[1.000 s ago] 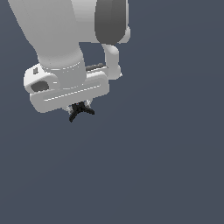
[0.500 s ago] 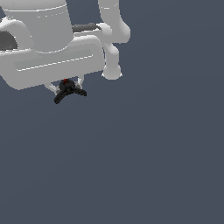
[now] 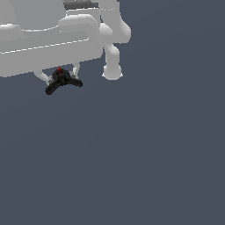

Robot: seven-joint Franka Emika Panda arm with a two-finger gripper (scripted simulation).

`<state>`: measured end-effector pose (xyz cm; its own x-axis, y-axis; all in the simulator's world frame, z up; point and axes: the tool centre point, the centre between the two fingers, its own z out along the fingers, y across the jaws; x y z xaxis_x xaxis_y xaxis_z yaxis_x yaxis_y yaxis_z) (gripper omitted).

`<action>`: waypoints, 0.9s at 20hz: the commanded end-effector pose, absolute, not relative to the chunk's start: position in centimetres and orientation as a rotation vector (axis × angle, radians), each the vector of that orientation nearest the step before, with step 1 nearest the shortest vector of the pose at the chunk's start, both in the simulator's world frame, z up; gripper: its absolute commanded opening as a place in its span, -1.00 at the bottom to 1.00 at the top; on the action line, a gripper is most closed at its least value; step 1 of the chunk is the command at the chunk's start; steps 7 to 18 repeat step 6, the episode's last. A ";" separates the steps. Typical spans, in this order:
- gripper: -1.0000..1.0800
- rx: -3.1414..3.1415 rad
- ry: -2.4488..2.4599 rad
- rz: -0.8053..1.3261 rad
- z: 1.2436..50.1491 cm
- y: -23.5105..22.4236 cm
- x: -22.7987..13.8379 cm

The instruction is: Pick up the object and move it to a goal position.

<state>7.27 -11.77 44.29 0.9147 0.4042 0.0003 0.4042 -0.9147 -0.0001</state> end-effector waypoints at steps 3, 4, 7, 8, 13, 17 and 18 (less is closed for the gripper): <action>-1.00 -3.074 -0.649 0.000 44.8 -11.8 7.3; -1.00 -3.074 -0.649 0.000 44.8 -11.8 7.4; -1.00 -3.074 -0.649 0.000 44.9 -11.8 7.4; -1.00 -3.074 -0.649 0.000 44.9 -11.8 7.4; -1.00 -3.074 -0.649 0.000 44.9 -11.8 7.4; -1.00 -3.074 -0.649 0.000 44.9 -11.8 7.4; -1.00 -3.074 -0.649 0.000 44.9 -11.8 7.4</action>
